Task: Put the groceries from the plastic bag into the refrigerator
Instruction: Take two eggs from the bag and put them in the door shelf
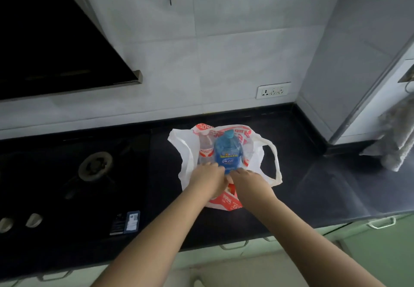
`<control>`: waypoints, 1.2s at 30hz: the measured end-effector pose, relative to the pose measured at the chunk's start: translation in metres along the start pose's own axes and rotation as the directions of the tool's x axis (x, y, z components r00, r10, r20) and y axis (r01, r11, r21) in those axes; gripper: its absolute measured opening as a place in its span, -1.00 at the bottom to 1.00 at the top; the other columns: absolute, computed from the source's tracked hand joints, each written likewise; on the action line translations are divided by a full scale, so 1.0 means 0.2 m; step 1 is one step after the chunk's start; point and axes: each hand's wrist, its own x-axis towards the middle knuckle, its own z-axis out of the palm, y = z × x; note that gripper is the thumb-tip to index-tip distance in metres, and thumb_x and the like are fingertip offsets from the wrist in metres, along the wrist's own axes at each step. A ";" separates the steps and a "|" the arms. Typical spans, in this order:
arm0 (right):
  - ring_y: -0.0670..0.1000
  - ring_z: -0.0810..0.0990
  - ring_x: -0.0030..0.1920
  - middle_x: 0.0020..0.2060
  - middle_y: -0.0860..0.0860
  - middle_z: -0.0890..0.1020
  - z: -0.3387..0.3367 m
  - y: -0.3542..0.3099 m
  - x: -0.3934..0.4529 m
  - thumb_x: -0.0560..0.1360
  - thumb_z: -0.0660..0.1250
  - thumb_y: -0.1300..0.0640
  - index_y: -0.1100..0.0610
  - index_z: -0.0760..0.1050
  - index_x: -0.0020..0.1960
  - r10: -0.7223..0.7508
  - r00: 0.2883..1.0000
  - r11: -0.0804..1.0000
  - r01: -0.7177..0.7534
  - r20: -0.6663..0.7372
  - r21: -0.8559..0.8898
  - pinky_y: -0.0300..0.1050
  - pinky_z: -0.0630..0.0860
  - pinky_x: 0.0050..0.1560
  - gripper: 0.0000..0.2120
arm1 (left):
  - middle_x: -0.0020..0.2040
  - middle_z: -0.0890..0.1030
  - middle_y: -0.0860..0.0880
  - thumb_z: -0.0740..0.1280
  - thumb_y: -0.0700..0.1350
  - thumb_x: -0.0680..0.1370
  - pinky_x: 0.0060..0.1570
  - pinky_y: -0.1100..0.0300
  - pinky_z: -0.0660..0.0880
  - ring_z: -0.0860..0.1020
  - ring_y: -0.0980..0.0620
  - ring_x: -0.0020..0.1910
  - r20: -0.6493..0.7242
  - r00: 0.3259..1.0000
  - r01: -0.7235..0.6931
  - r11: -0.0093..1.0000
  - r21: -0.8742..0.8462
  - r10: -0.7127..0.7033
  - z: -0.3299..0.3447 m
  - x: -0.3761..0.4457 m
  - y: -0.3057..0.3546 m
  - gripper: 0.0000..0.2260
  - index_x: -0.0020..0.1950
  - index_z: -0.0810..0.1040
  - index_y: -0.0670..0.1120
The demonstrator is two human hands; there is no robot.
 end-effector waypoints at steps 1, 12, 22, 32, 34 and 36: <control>0.10 0.53 0.16 0.20 0.06 0.52 0.03 -0.01 0.03 0.56 0.22 0.22 0.11 0.38 0.29 0.008 1.000 1.000 -0.007 0.029 -0.021 -0.04 0.46 0.14 -0.70 | 0.06 0.58 -0.06 0.20 -0.02 0.59 -0.02 0.02 0.49 0.54 -0.06 -0.02 0.000 0.999 0.033 0.999 -0.021 -0.033 0.01 0.03 -0.03 -0.80 0.09 0.54 -0.05; 0.07 0.54 0.17 0.18 0.02 0.57 0.32 -0.02 0.29 0.57 0.17 0.10 0.05 0.45 0.27 0.041 0.999 0.994 -0.040 0.007 -0.100 -0.06 0.44 0.19 -0.70 | 0.08 0.60 -0.02 0.24 -0.15 0.56 0.04 0.04 0.53 0.58 -0.05 0.01 -0.024 0.999 -0.045 0.989 -0.144 0.042 0.26 0.11 -0.28 -0.79 0.17 0.49 0.04; 0.06 0.63 -0.03 -0.07 -0.05 0.66 0.13 0.11 0.18 0.52 0.22 -0.04 0.02 0.60 0.02 0.074 0.942 0.992 -0.102 -0.326 -0.071 -0.02 0.52 0.06 -0.76 | 0.20 0.55 -0.01 0.39 -0.02 0.50 0.30 -0.03 0.36 0.46 -0.05 0.25 -0.392 0.883 -0.260 0.964 0.054 0.260 0.11 0.02 -0.38 -0.74 0.18 0.55 0.02; 0.11 0.53 0.27 0.28 0.05 0.57 -0.09 0.22 0.09 0.55 0.28 -0.04 0.12 0.38 0.38 0.339 0.815 0.939 -0.264 -0.469 0.220 0.15 0.36 0.33 -0.55 | 0.45 0.41 -0.15 0.42 0.10 0.46 0.41 -0.38 -0.02 0.29 -0.18 0.49 -0.499 0.866 0.075 0.995 0.063 -0.034 -0.03 0.04 -0.44 -0.36 0.49 0.31 -0.01; 0.07 0.42 0.38 0.41 0.03 0.43 -0.11 0.23 0.11 0.58 0.19 -0.12 0.09 0.24 0.49 0.380 0.850 0.918 -0.296 -0.366 0.264 0.01 0.34 0.35 -0.45 | 0.54 0.27 -0.14 0.39 0.14 0.48 0.40 -0.36 -0.04 0.18 -0.21 0.53 -0.454 0.889 0.103 0.993 0.063 -0.063 -0.03 0.06 -0.43 -0.31 0.55 0.21 0.04; 0.06 0.33 0.44 0.48 0.01 0.34 -0.12 0.25 0.14 0.58 0.14 -0.16 0.06 0.15 0.53 0.384 0.863 0.914 -0.305 -0.328 0.266 -0.02 0.27 0.39 -0.41 | 0.60 0.05 -0.12 0.31 0.15 0.53 0.43 -0.30 -0.06 0.02 -0.21 0.57 -0.390 0.916 0.131 0.989 0.067 -0.095 -0.02 0.08 -0.44 -0.28 0.59 0.01 0.10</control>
